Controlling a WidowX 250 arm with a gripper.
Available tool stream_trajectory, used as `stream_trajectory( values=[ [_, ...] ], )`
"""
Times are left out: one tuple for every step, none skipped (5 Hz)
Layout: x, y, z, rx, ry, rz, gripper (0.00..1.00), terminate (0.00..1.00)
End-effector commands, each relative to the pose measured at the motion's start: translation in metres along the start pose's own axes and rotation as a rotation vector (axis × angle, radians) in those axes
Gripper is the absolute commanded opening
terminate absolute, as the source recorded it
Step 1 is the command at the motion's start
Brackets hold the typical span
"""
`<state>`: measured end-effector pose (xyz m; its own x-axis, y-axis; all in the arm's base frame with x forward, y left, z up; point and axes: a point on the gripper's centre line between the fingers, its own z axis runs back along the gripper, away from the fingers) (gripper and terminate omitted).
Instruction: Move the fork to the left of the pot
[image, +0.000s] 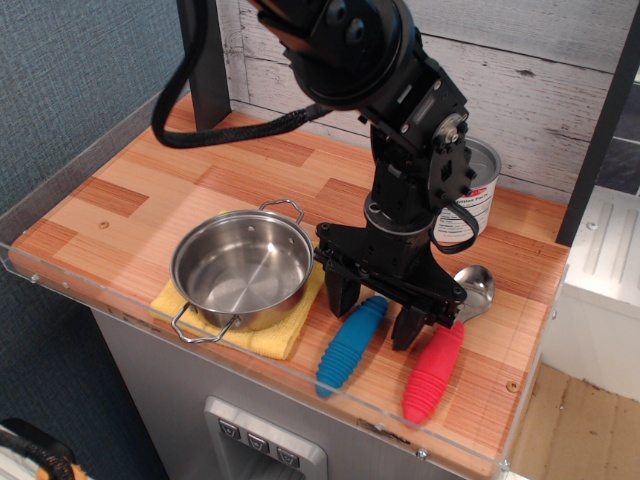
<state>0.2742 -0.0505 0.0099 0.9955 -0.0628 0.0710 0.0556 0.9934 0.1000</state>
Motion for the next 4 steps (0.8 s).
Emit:
stream_trajectory(
  values=[
    [0.006, 0.003, 0.001, 0.005, -0.017, 0.004, 1.00, 0.00],
    [0.006, 0.004, 0.002, 0.025, -0.020, 0.011, 0.00, 0.00],
    [0.006, 0.009, 0.009, 0.042, -0.030, 0.023, 0.00, 0.00],
    [0.006, 0.010, 0.021, 0.043, -0.053, 0.030, 0.00, 0.00]
  ],
)
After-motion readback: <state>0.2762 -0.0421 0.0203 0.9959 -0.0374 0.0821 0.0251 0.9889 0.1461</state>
